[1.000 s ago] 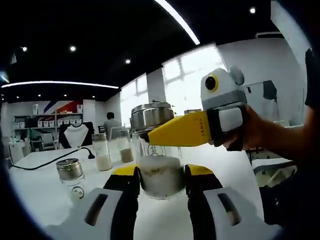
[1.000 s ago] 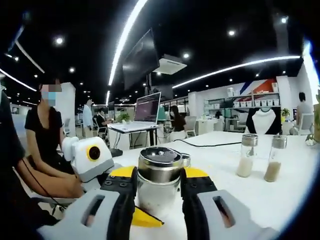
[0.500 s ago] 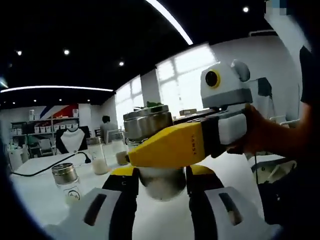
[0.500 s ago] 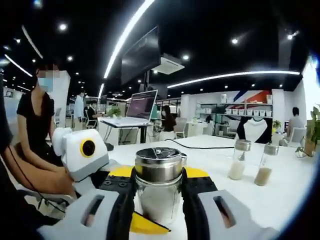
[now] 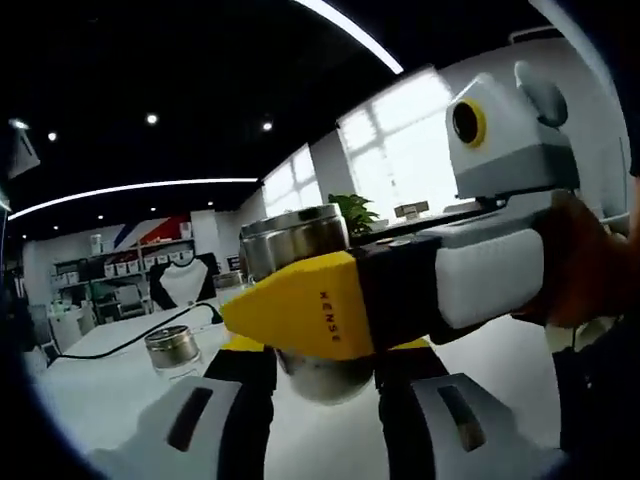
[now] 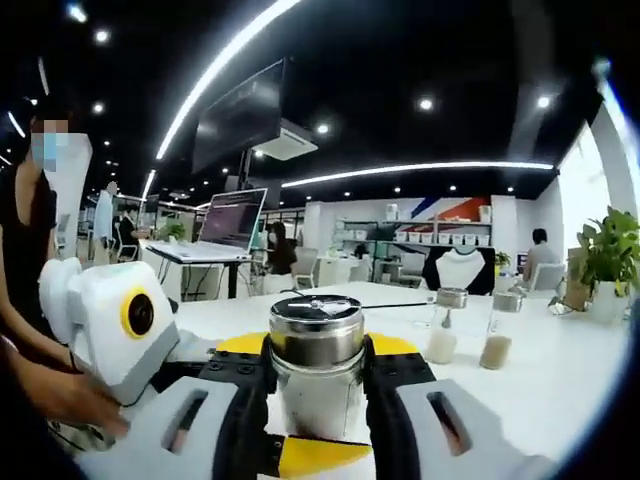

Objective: Rotate the seasoning bottle until the label or dispensing opening points toward the visible target arrow and the bottle remains upright within the marked orientation range

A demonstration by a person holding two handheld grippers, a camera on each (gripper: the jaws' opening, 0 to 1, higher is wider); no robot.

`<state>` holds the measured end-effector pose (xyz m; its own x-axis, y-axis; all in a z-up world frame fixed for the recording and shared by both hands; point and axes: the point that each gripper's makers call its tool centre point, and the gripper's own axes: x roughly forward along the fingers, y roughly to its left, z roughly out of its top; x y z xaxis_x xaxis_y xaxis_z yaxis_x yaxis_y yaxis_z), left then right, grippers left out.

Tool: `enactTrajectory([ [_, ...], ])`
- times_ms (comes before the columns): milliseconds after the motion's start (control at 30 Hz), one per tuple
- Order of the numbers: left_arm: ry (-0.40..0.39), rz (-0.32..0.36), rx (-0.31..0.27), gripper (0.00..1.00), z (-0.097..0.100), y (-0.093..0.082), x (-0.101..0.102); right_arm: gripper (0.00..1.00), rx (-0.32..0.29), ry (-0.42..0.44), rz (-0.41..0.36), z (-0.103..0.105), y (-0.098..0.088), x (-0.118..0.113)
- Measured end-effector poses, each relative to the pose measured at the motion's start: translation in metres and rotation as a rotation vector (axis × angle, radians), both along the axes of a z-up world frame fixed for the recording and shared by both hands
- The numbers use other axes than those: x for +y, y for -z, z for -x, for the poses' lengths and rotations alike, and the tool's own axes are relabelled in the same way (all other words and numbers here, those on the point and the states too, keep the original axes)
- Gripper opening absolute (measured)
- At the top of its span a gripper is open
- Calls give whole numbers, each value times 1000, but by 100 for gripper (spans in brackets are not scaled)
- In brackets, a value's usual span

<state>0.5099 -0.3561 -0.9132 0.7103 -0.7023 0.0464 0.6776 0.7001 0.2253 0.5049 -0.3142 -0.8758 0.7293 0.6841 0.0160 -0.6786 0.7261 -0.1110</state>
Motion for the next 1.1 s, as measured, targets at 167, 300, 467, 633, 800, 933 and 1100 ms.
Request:
enactTrajectory([
  [167, 67, 83, 32, 38, 7, -7, -1, 33, 34, -192, 7, 14, -5, -2],
  [300, 109, 61, 14, 37, 13, -8, -8, 33, 50, -280, 86, 19, -3, -10],
  [467, 170, 72, 20, 37, 21, -9, -15, 34, 37, -348, 119, 25, -3, -12],
  [633, 259, 110, 40, 37, 32, -12, -23, 35, 37, -406, 118, 34, -2, -10],
  [800, 243, 87, 38, 38, 29, -7, -26, 35, 60, -332, 85, 28, 2, -14],
  [933, 208, 57, 1, 39, 26, -7, -25, 35, 22, -256, 70, 22, 2, -14],
  [1100, 162, 82, -10, 39, 19, -11, -17, 35, 6, -107, 5, 8, -6, -15],
])
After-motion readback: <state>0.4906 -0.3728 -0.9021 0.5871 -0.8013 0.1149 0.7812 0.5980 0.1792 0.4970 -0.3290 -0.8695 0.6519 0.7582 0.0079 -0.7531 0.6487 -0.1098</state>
